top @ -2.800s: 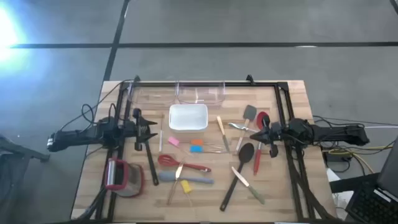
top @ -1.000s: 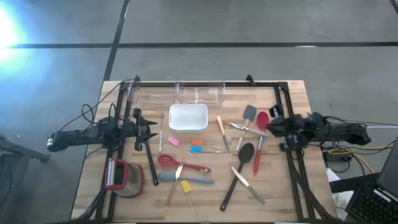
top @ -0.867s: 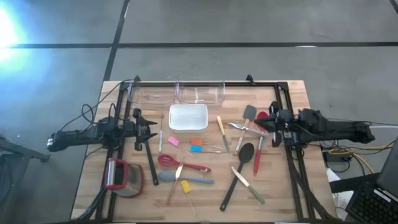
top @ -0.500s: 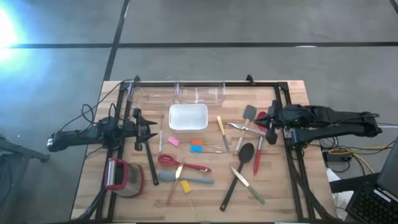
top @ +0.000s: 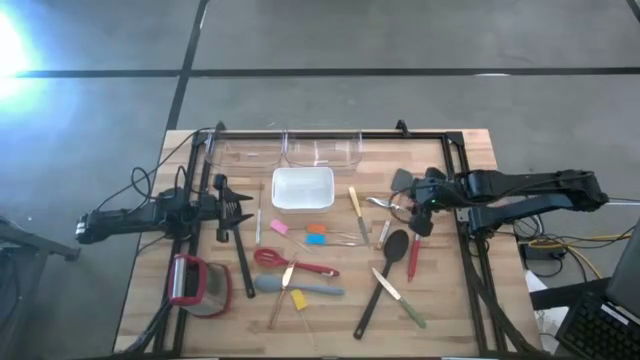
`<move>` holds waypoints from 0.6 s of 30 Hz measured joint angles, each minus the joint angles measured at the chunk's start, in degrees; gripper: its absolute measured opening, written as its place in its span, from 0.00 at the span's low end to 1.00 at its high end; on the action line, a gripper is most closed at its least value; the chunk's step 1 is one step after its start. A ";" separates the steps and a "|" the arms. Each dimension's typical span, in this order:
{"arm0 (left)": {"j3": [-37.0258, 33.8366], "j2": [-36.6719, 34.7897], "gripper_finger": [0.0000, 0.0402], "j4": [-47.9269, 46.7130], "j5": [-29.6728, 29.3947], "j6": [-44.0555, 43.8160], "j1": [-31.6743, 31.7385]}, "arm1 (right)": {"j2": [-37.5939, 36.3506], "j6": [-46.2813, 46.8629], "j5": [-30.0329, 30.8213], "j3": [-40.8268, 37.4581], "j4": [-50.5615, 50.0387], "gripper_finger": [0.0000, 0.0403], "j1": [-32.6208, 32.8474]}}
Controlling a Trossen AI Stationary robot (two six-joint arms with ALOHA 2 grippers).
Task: Pick & Place Kitchen Items
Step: Put the silver knife into the white bin
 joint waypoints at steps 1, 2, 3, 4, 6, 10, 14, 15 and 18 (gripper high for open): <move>0.00 0.00 0.57 0.00 0.01 0.00 -0.01 | 0.77 0.00 -0.02 -0.05 -0.55 0.41 0.01; 0.00 0.00 0.57 0.00 0.01 0.00 -0.01 | 1.51 0.00 -0.08 -0.07 -1.02 0.41 0.02; 0.00 0.00 0.57 0.00 -0.01 0.00 -0.01 | 2.17 0.00 -0.06 -0.07 -1.20 0.42 0.02; 0.00 0.00 0.57 0.00 -0.01 0.00 -0.01 | 2.77 0.00 -0.04 -0.07 -1.44 0.42 0.02; 0.00 0.00 0.57 0.00 -0.01 0.00 -0.01 | 4.06 -0.07 0.46 -0.07 -2.05 0.41 0.02; 0.00 0.00 0.57 0.00 -0.01 0.00 -0.01 | 5.92 1.18 2.64 -0.07 -2.04 0.39 -0.02; 0.00 0.00 0.57 0.00 -0.01 0.00 -0.01 | 8.51 0.85 -0.07 -0.09 -2.37 0.36 -2.37; 0.00 0.00 0.57 0.01 0.00 0.00 -0.01 | 9.25 -0.06 -1.38 -0.09 -2.61 0.36 -3.53; 0.00 0.00 0.57 0.00 0.01 0.01 -0.01 | 11.61 -2.94 -4.59 -0.16 -3.32 0.36 -7.01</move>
